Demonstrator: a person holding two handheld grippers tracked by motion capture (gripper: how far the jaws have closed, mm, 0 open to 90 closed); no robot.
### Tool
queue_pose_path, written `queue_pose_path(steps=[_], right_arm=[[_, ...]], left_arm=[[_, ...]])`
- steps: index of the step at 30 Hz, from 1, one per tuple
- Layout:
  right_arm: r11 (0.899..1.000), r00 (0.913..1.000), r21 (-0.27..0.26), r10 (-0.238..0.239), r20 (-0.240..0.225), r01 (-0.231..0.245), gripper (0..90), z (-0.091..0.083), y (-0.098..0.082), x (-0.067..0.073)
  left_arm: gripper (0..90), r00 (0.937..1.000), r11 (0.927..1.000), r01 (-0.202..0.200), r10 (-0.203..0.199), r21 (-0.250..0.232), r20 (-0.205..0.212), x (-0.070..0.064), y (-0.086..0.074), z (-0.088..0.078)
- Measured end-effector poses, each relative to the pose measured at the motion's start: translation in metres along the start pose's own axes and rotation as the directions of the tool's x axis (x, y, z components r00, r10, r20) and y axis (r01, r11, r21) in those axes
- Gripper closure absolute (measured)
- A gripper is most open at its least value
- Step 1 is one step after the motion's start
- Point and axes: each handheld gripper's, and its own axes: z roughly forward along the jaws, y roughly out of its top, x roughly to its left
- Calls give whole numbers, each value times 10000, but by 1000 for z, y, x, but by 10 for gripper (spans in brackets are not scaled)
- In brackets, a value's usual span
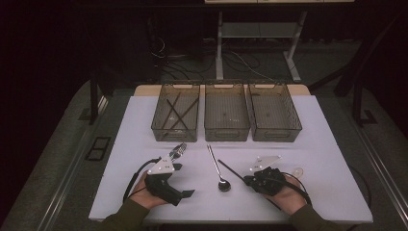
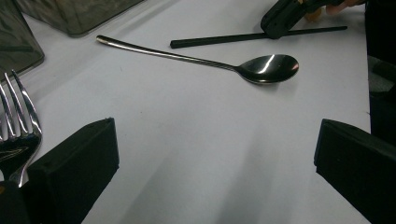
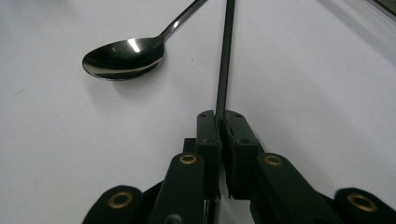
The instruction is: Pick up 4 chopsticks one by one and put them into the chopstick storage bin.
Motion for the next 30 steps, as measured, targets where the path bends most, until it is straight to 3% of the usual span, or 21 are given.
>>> queue_pose_path(steps=[13, 30], right_arm=[[9971, 9961, -61, 754, -468, -758, 863, -3, 1, -6], [9952, 9956, -669, 675, -654, -719, 862, -19, 6, -10]], left_arm=[[0, 10000, 10000, -44, 43, 22, 86, 0, 0, -1], [0, 9999, 10000, -33, 32, 23, 121, 0, 0, 0]])
